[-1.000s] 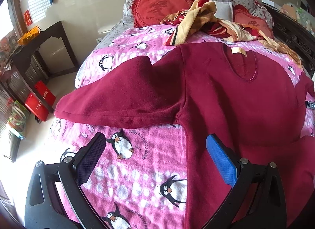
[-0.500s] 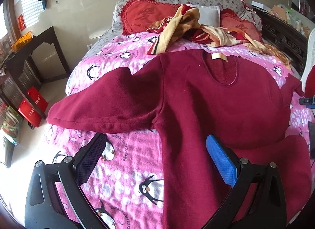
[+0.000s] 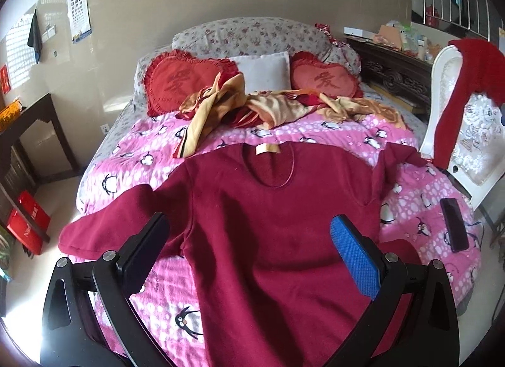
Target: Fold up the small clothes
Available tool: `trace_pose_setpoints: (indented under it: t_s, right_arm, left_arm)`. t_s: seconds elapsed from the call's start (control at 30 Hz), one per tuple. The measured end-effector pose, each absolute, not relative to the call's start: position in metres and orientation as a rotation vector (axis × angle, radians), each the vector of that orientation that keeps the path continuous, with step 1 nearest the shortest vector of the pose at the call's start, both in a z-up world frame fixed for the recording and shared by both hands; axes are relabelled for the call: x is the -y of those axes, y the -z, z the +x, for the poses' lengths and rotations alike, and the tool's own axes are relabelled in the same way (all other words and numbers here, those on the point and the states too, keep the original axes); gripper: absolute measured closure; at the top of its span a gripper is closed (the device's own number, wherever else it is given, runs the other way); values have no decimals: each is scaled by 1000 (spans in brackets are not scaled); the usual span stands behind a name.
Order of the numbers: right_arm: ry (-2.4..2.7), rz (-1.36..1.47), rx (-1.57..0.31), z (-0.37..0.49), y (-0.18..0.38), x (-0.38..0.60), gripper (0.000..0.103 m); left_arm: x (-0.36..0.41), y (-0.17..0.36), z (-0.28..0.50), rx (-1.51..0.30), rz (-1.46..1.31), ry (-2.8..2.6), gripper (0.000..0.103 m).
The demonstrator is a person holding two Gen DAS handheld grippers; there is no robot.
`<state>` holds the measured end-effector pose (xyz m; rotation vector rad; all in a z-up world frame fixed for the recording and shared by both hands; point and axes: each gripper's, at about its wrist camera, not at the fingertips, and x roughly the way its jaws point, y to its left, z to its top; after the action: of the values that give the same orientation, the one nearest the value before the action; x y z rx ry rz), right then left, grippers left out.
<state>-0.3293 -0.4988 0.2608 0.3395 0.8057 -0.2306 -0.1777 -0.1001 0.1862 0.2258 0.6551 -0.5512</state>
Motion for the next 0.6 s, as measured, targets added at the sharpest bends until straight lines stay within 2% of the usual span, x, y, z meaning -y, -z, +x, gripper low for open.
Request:
trace_pose_setpoints:
  t_s: [0.1, 0.2, 0.6]
  right_arm:
    - [194, 260, -765, -339, -277, 474, 1]
    - [123, 305, -728, -340, -273, 461, 1]
    - [-30, 337, -780, -266, -182, 384, 1]
  left_arm:
    - [100, -191, -191, -637, 235, 574, 1]
    - [92, -185, -199, -637, 248, 577, 1]
    - [36, -125, -168, -776, 233, 415, 1]
